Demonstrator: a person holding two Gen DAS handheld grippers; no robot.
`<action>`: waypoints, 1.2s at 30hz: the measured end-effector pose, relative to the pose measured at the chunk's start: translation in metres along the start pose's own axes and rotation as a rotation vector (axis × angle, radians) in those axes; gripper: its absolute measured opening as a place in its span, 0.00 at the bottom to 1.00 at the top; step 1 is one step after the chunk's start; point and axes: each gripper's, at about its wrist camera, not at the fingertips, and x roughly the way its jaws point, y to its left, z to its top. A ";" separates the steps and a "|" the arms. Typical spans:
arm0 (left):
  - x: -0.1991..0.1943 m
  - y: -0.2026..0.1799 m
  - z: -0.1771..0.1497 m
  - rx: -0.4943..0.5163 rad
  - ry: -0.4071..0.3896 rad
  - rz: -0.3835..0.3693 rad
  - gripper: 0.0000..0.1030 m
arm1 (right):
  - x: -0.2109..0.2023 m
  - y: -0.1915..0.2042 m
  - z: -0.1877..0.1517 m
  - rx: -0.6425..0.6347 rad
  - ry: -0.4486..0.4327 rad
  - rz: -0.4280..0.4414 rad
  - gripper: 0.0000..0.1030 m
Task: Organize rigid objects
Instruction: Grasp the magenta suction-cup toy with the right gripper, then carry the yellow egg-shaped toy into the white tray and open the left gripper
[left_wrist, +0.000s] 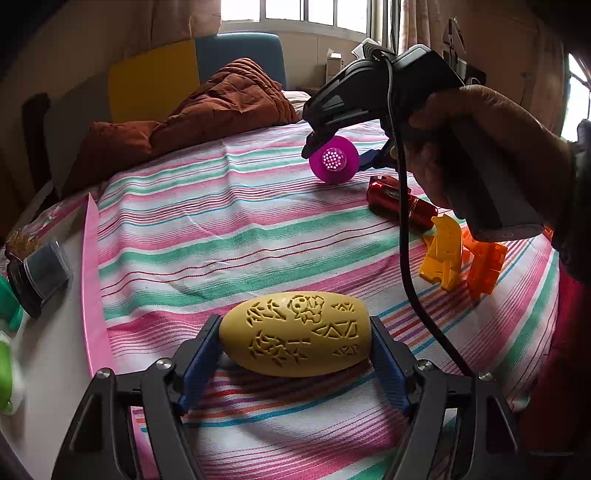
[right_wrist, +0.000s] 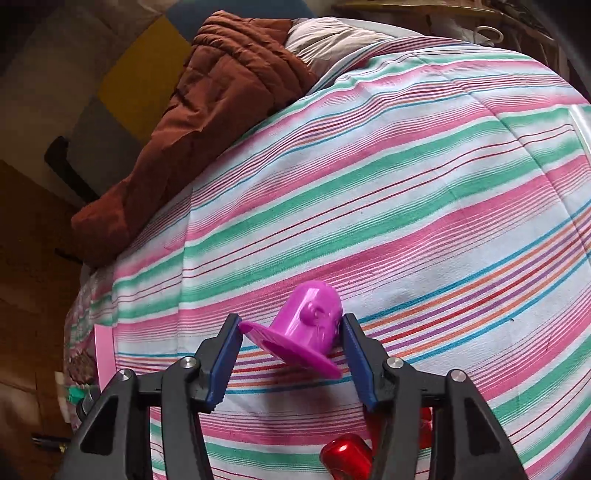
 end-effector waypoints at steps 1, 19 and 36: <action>0.000 0.000 0.000 0.000 -0.001 0.000 0.74 | 0.001 0.004 0.000 -0.022 -0.001 -0.006 0.51; -0.002 0.000 -0.003 -0.010 0.001 -0.004 0.74 | 0.008 0.040 -0.012 -0.247 -0.001 -0.070 0.51; -0.018 -0.010 -0.007 0.004 0.041 0.029 0.74 | 0.015 0.087 -0.041 -0.482 0.097 0.053 0.51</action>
